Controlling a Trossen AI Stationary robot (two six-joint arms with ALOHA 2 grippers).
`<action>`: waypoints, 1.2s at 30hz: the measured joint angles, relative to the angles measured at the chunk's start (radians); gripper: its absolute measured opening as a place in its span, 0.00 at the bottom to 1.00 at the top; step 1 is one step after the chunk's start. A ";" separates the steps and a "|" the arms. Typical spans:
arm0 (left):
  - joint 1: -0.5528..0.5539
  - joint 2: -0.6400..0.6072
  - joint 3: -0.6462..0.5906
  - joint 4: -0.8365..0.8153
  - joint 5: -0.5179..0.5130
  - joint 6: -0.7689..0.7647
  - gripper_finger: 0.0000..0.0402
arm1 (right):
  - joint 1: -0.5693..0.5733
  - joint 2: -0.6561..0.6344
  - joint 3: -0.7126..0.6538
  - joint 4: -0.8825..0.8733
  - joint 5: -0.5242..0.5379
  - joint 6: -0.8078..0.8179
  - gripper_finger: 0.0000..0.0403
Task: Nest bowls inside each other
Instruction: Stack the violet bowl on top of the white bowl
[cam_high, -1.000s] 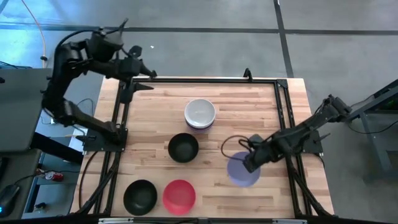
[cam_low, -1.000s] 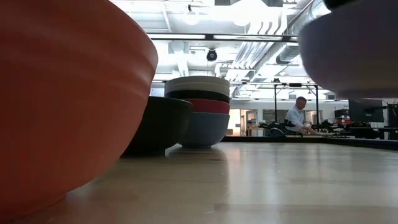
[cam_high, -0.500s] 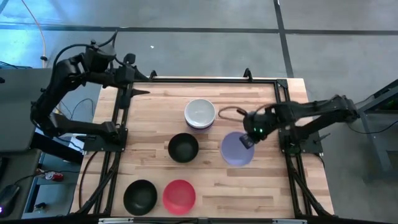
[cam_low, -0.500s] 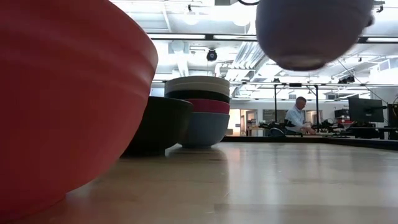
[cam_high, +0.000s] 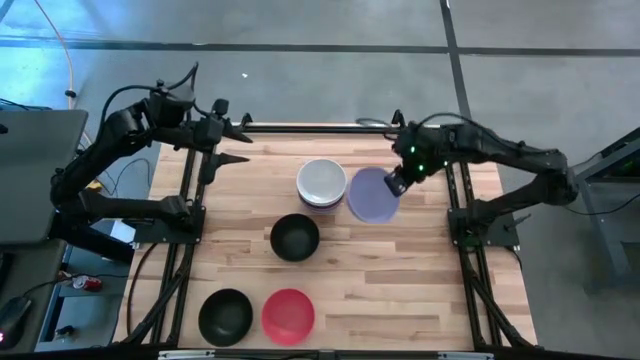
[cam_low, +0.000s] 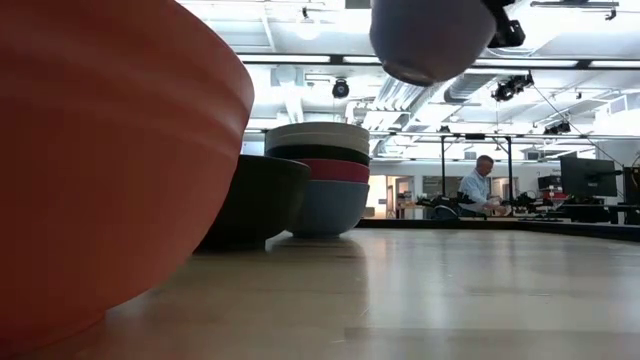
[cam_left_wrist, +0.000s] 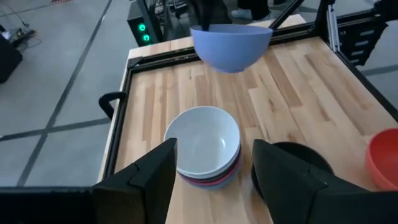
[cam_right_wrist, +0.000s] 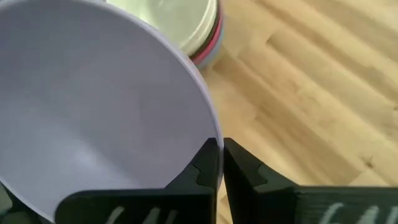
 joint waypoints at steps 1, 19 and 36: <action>0.000 0.001 -0.006 0.004 0.000 -0.007 0.49 | -0.022 0.000 0.008 0.000 -0.007 -0.016 0.00; 0.000 -0.002 -0.057 0.016 -0.003 -0.029 0.49 | -0.205 0.342 0.361 -0.063 -0.121 -0.260 0.00; 0.099 -0.127 -0.057 -0.101 -0.045 0.005 0.49 | -0.234 0.829 0.906 -0.301 -0.205 -0.312 0.00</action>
